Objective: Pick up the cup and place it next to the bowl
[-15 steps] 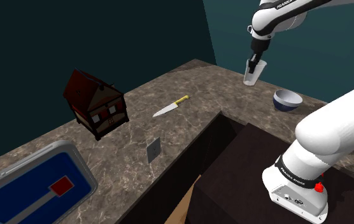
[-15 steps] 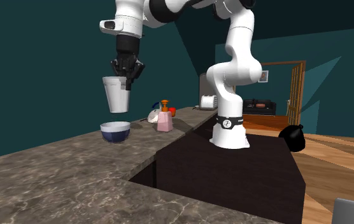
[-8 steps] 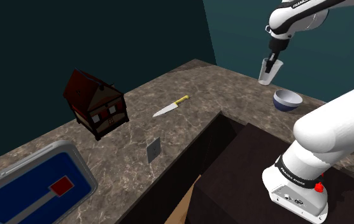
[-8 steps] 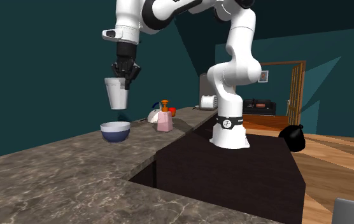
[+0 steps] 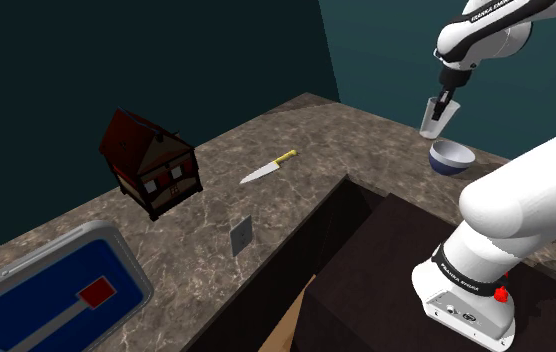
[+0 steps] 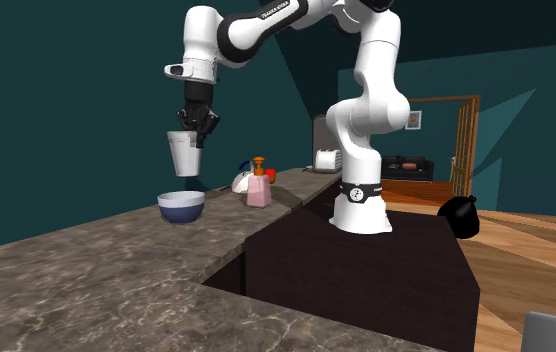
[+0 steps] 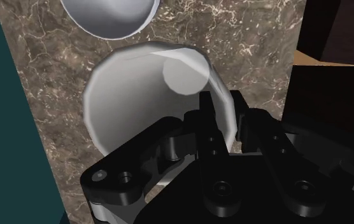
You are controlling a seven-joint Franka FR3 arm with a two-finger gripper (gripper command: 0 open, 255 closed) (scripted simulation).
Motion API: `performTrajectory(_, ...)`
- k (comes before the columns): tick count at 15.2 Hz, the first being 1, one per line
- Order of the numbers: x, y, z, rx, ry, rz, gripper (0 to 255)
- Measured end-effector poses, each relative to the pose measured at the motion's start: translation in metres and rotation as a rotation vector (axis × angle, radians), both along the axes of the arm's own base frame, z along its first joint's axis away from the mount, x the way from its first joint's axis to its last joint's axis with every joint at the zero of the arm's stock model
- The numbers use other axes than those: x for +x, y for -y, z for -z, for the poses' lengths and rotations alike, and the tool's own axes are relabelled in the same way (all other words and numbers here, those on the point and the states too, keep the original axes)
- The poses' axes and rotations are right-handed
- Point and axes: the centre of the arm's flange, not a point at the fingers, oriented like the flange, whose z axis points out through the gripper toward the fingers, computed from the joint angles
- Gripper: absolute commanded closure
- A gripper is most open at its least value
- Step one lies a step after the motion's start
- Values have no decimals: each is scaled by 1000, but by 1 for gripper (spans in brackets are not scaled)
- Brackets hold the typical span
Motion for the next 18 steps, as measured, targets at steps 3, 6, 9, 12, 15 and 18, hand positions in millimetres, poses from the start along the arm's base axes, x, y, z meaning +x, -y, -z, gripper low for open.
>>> performTrajectory(3, 0, 0, 15, 0, 0, 0, 255)
performTrajectory(6, -1, 1, 32, 0, 0, 0, 255)
performTrajectory(9, -1, 0, 48, 0, 0, 0, 255)
performTrajectory(12, -1, 2, 64, 0, 0, 0, 255)
performTrajectory(15, -2, 2, 80, 0, 0, 0, 255)
performTrajectory(18, 0, 1, 96, 0, 0, -1, 255)
